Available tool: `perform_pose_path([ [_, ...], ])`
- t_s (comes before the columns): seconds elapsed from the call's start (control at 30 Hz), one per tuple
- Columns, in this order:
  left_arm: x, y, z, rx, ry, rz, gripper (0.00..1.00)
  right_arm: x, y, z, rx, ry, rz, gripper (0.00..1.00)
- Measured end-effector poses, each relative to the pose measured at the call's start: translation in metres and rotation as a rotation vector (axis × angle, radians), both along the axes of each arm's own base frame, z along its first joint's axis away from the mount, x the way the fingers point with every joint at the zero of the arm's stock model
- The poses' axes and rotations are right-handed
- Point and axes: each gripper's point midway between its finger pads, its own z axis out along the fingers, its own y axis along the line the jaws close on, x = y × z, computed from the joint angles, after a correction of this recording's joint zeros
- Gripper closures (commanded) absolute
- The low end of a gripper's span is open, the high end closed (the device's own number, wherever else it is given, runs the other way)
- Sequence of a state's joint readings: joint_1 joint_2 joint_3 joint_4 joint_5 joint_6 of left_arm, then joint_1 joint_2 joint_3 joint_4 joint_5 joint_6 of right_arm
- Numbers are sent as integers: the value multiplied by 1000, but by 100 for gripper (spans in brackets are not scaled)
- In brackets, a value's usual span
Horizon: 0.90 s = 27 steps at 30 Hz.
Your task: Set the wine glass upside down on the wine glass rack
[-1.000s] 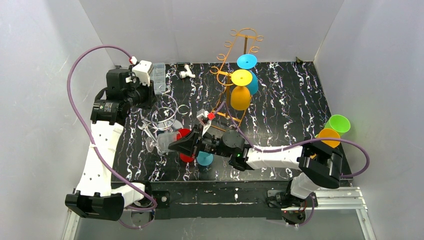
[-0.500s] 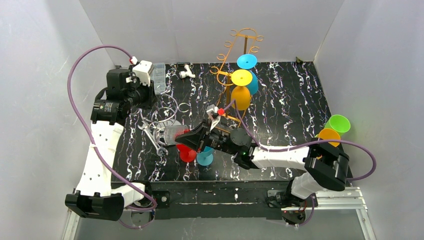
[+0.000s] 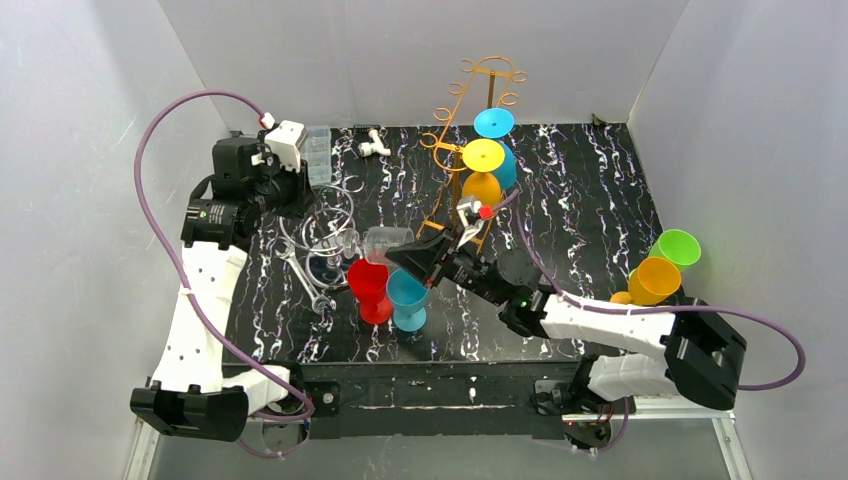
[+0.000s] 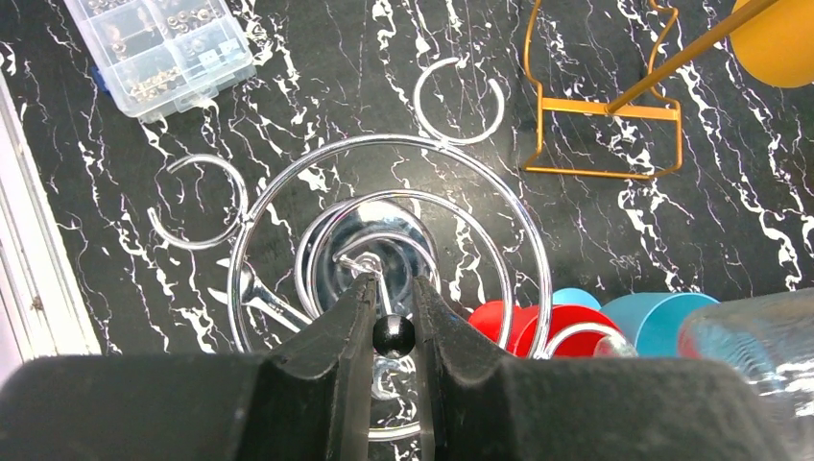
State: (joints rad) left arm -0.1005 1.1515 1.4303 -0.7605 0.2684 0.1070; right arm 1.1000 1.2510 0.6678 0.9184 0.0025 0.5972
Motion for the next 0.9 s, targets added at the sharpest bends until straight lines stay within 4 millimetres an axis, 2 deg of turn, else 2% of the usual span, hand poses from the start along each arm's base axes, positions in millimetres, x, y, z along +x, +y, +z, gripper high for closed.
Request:
perform_pose_path([
  [0.23, -1, -1, 0, -3, 2, -8, 100, 18, -21, 16, 62, 1, -91, 99],
  [0.43, -9, -7, -1, -22, 18, -45, 100, 49, -50, 24, 89, 7, -237, 99],
  [0.47, -11, -8, -1, -23, 20, -52, 90, 50, -51, 25, 90, 7, -244, 99],
  [0.5, -12, -8, -1, -23, 21, -54, 73, 51, -51, 25, 91, 8, -246, 99],
  [0.53, -12, -8, -1, -21, 22, -55, 48, 50, -51, 24, 90, 10, -243, 99],
  [0.6, -12, -8, 3, -18, 11, -61, 7, 48, -50, 24, 91, 11, -231, 99],
  [0.63, -12, -8, 7, -19, 1, -61, 2, 47, -49, 24, 92, 11, -221, 99],
  [0.73, -6, -7, 31, -7, -79, -65, 2, 40, -45, 24, 89, 9, -177, 99],
  [0.8, -5, -11, 47, 24, -154, -136, 2, 35, -44, 25, 91, 7, -152, 99],
  [0.83, -11, -16, 58, 60, -223, -227, 2, 34, -43, 25, 92, 5, -144, 99],
  [0.9, -36, -25, 78, 172, -386, -436, 2, 30, -44, 25, 96, 6, -125, 99],
])
